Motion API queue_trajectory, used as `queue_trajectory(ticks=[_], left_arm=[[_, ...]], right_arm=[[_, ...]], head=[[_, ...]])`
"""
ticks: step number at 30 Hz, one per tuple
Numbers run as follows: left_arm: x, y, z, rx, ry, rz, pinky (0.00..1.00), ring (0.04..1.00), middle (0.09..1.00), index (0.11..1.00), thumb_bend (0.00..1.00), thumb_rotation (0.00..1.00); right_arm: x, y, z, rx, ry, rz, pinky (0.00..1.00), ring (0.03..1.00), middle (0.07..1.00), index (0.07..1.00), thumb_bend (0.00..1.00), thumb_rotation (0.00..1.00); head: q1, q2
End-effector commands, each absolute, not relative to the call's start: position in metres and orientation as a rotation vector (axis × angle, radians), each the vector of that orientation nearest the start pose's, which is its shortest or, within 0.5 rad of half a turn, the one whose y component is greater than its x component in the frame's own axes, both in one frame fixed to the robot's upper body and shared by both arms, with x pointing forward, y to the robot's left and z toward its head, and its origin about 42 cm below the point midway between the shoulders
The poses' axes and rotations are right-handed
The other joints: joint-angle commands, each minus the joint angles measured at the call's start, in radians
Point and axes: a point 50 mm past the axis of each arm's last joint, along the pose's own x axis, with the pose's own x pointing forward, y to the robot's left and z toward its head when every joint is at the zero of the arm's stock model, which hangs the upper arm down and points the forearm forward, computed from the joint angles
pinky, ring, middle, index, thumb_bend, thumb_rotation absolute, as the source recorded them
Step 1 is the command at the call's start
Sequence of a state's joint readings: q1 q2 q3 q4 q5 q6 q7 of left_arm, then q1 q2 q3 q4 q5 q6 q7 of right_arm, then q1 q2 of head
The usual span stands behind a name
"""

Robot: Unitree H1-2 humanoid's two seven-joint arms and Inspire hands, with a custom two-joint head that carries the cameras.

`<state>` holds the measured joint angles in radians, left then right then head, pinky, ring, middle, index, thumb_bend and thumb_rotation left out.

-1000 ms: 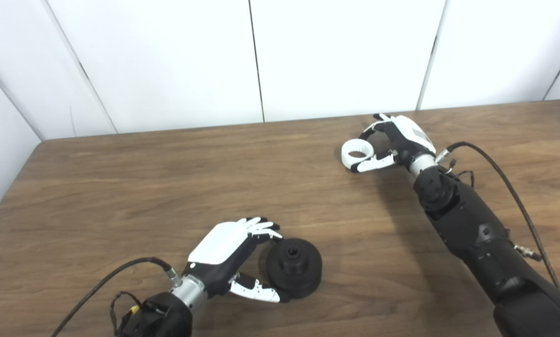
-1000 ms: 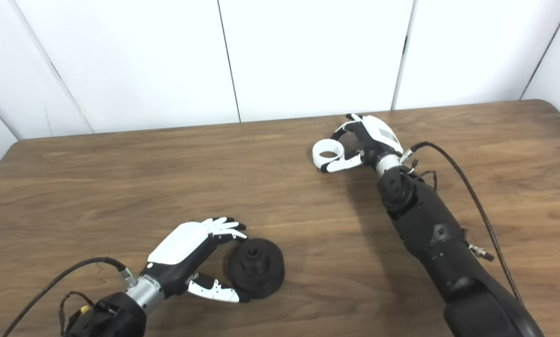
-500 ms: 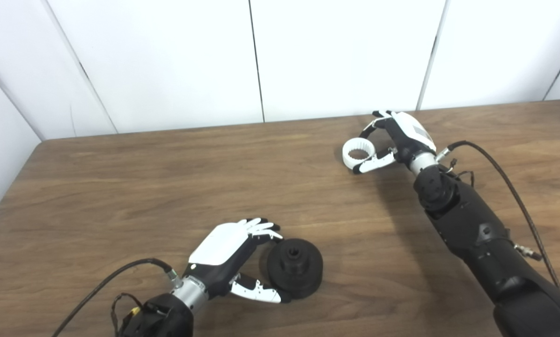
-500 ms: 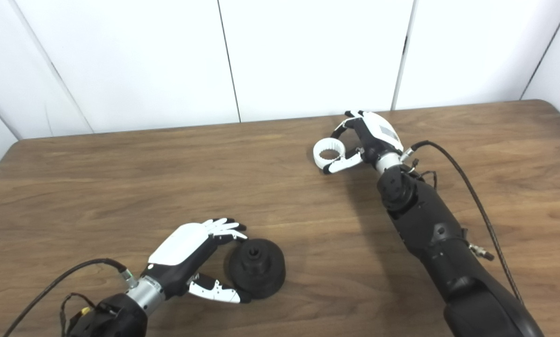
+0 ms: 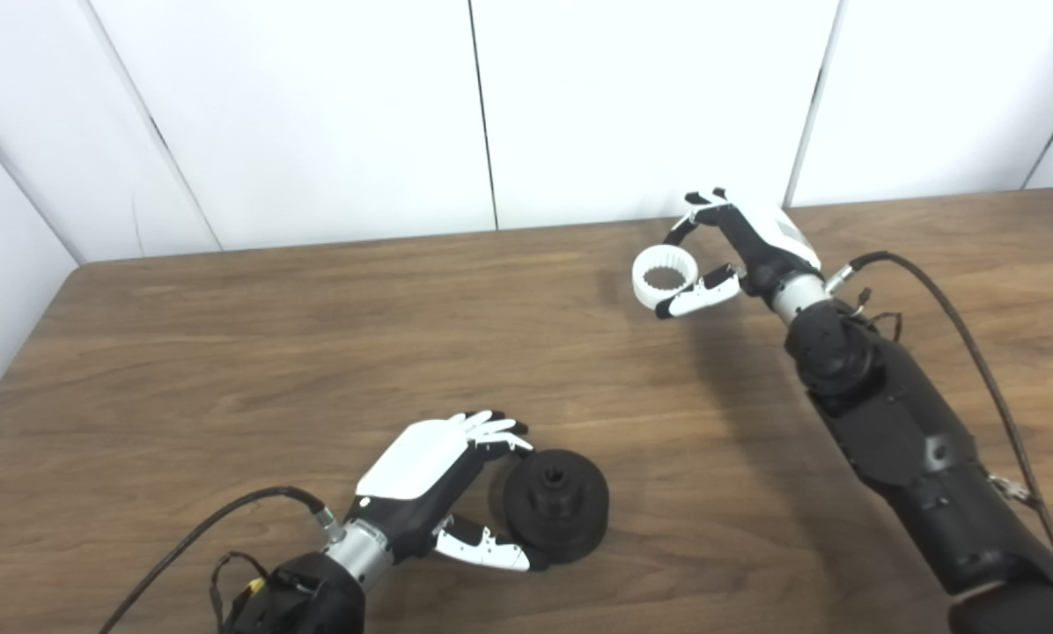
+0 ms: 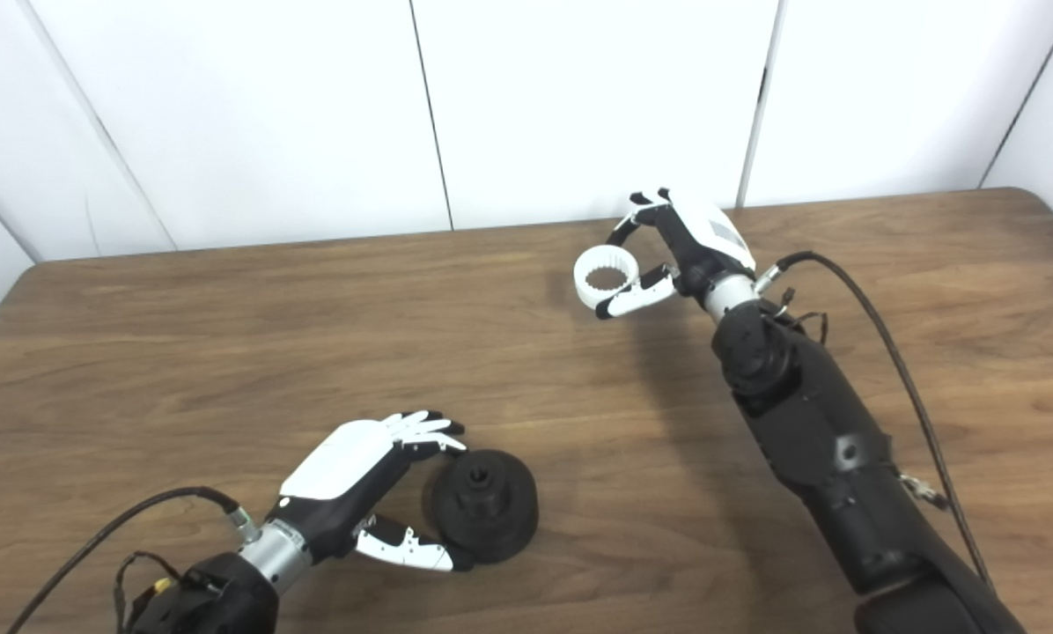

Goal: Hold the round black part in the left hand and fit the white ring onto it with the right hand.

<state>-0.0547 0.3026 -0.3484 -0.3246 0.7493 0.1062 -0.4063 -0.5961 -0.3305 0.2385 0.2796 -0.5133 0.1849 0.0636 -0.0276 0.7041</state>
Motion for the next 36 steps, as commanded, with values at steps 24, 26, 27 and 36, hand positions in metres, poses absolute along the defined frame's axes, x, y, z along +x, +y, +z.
queue_trajectory(ticks=[24, 26, 27, 36], left_arm=[[0.275, 0.185, 0.164, 1.081, -0.199, -0.555, 0.95, 0.944, 0.892, 0.680, 0.71, 0.43], [0.275, 0.185, 0.164, 1.083, -0.201, -0.555, 0.95, 0.944, 0.891, 0.677, 0.71, 0.42], [0.275, 0.185, 0.165, 1.086, -0.199, -0.556, 0.95, 0.945, 0.892, 0.678, 0.71, 0.43], [0.276, 0.186, 0.165, 1.085, -0.199, -0.559, 0.95, 0.946, 0.894, 0.669, 0.71, 0.44]], right_arm=[[0.358, -0.222, 0.295, -0.902, -0.259, 0.281, 0.92, 0.956, 0.879, 0.488, 0.52, 0.15], [0.348, -0.220, 0.296, -0.900, -0.266, 0.291, 0.90, 0.952, 0.877, 0.488, 0.52, 0.15], [0.343, -0.218, 0.296, -0.899, -0.271, 0.300, 0.90, 0.952, 0.876, 0.488, 0.52, 0.15], [0.313, -0.205, 0.290, -0.886, -0.272, 0.380, 0.88, 0.957, 0.876, 0.488, 0.52, 0.15]], head=[[0.008, 0.004], [0.009, 0.006], [0.009, 0.007], [0.006, 0.011]])
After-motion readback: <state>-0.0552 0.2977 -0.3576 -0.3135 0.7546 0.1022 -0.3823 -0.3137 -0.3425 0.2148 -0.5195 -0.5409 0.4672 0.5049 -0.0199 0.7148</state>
